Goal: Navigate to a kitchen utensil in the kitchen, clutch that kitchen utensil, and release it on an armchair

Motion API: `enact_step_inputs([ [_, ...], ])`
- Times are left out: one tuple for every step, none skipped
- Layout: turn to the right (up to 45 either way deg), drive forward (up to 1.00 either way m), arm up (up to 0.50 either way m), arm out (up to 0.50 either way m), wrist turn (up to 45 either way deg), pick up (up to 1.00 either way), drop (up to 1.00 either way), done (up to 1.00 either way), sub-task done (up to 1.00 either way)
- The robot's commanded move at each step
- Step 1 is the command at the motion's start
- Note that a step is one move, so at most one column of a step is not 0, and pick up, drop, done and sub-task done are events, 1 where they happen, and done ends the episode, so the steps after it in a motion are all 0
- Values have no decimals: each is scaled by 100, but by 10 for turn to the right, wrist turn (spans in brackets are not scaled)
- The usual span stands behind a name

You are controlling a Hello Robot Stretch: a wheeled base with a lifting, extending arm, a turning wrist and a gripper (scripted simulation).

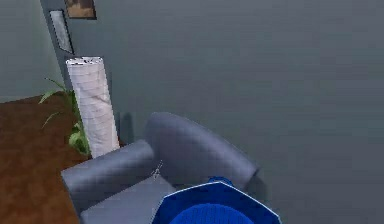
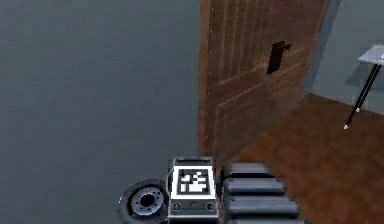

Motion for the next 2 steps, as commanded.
enact_step_inputs([
  [-450, 0, 0, 0, 0, 0, 0, 0, 0],
  [-120, 0, 0, 0, 0, 0, 0, 0, 0],
])
